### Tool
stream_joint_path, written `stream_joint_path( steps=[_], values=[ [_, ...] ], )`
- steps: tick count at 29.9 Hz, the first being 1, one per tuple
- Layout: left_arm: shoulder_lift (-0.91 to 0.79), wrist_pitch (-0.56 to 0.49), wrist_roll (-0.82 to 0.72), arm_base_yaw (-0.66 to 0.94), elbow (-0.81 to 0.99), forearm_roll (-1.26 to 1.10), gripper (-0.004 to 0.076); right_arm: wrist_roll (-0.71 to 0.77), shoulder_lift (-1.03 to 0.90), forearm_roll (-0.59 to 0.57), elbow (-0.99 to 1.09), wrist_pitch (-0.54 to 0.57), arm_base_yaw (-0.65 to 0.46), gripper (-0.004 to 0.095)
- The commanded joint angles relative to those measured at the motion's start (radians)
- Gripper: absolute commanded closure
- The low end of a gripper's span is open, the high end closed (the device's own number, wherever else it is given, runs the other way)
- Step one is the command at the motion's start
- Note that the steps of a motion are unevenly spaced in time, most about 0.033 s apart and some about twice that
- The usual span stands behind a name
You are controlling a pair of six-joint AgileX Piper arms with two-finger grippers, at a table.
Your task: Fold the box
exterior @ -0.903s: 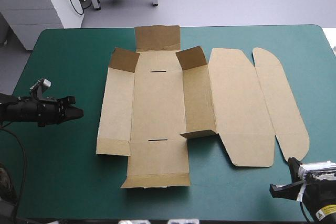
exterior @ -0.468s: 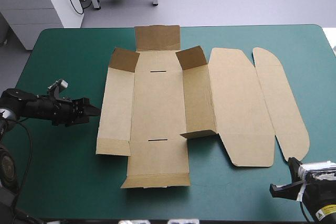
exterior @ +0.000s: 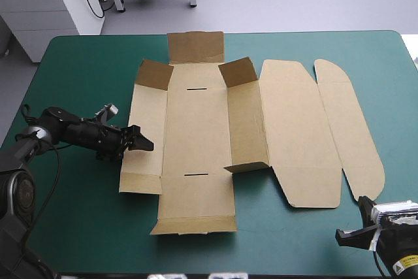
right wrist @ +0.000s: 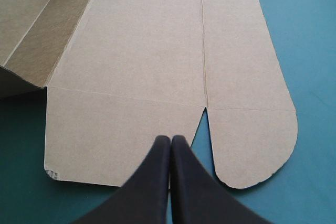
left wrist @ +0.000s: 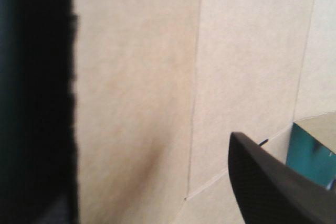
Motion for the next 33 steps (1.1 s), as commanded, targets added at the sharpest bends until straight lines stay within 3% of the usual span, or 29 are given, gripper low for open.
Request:
stream_joint_path(
  steps=[1, 5, 8, 9, 13, 18, 24, 33],
  values=[
    [-0.029, 0.049, -0.014, -0.030, -0.025, -0.085, 0.0255, -0.007, 0.013, -0.003, -0.027, -0.075, -0.006, 0.0928],
    [-0.029, 0.080, -0.014, -0.030, -0.025, -0.134, 0.0348, -0.007, 0.013, -0.003, -0.027, -0.075, -0.006, 0.0928],
    [-0.029, 0.095, -0.015, -0.030, -0.025, -0.138, 0.0592, -0.007, 0.013, -0.003, -0.027, -0.075, -0.006, 0.0928],
    [-0.029, 0.100, -0.012, -0.030, -0.025, -0.138, 0.0737, -0.007, 0.013, -0.003, -0.027, -0.075, -0.006, 0.0928],
    [-0.029, 0.133, -0.013, -0.030, -0.055, -0.106, 0.0732, -0.007, 0.013, -0.003, -0.027, -0.075, -0.006, 0.0928],
    [-0.029, 0.223, -0.124, -0.036, -0.220, 0.132, 0.0733, -0.007, 0.013, -0.003, -0.027, -0.075, -0.006, 0.0928],
    [-0.038, 0.223, -0.264, -0.129, -0.455, 0.559, 0.0732, -0.007, 0.013, -0.003, -0.027, -0.075, -0.006, 0.0928],
    [-0.038, 0.216, -0.239, -0.339, -0.703, 1.034, 0.0732, -0.007, 0.013, -0.002, -0.027, -0.071, -0.006, 0.0928]
  ],
)
